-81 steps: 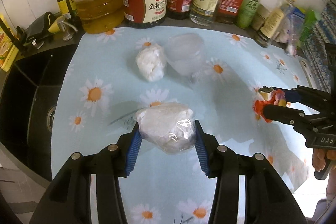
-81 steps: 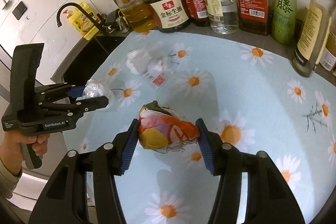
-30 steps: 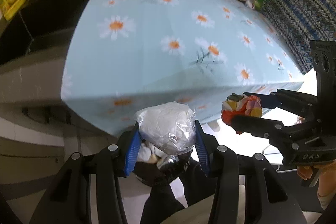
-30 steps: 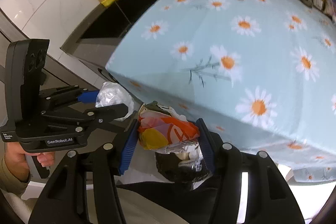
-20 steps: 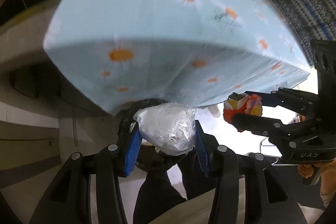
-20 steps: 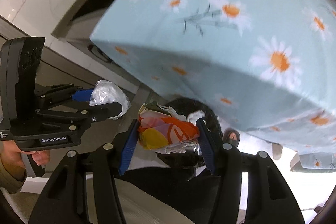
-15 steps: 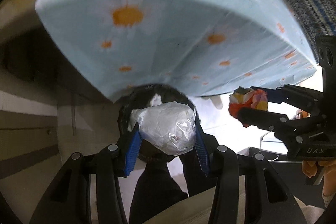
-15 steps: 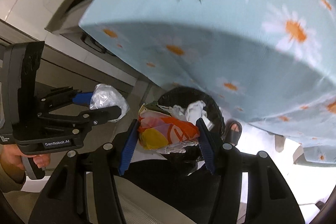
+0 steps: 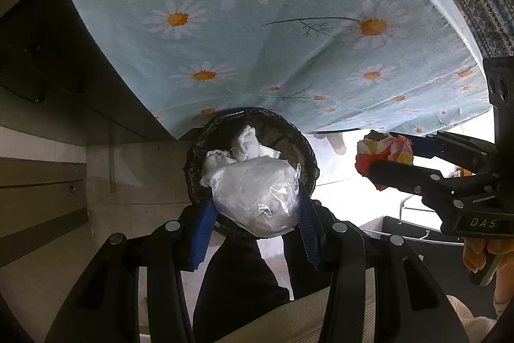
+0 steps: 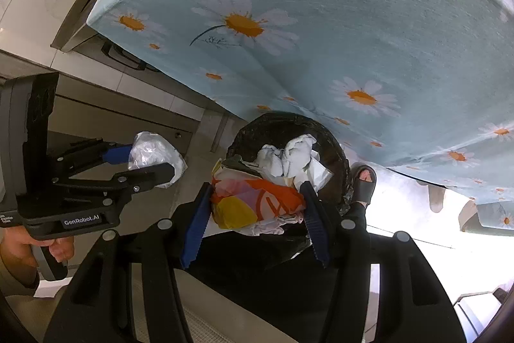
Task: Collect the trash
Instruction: 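Open both tools to drop the items into the bin, then raise both open tools back toward the remaining items on the table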
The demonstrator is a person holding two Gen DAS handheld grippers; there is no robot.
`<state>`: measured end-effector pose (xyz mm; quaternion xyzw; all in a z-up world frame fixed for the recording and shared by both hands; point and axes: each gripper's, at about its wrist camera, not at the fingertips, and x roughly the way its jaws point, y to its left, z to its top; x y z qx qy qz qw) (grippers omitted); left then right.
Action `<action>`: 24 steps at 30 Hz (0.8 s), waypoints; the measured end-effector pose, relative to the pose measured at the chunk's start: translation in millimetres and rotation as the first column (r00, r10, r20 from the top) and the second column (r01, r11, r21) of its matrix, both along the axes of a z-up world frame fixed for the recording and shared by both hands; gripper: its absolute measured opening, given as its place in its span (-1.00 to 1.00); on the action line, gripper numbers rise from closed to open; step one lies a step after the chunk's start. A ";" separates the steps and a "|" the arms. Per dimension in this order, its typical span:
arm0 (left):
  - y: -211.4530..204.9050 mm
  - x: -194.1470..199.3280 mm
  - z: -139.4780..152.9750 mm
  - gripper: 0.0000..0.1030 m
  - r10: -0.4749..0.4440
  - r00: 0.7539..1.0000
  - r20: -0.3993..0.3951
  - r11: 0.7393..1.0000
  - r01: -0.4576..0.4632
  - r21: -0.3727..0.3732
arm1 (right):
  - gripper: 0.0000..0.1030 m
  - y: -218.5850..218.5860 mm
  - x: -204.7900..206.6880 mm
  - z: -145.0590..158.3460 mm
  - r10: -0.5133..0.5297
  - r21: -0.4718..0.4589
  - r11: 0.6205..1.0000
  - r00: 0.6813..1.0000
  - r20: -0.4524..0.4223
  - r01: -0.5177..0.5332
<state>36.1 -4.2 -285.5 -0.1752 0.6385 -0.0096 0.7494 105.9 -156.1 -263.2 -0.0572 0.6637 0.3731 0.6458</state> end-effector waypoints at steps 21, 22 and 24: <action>6.3 6.8 1.9 0.11 0.011 1.000 -0.005 1.000 -0.011 -0.028 | 0.25 -1.4 9.5 19.2 -0.050 0.013 0.999 0.999 -0.004 0.050; 6.3 6.9 2.5 0.11 0.012 1.000 -0.003 1.000 -0.012 -0.027 | 0.25 -0.7 9.1 20.3 -0.048 0.014 0.999 0.999 -0.002 0.048; 6.7 7.2 4.2 0.11 0.012 1.000 0.000 1.000 -0.012 -0.028 | 0.25 0.2 9.0 23.9 -0.048 0.019 0.999 0.999 -0.001 0.048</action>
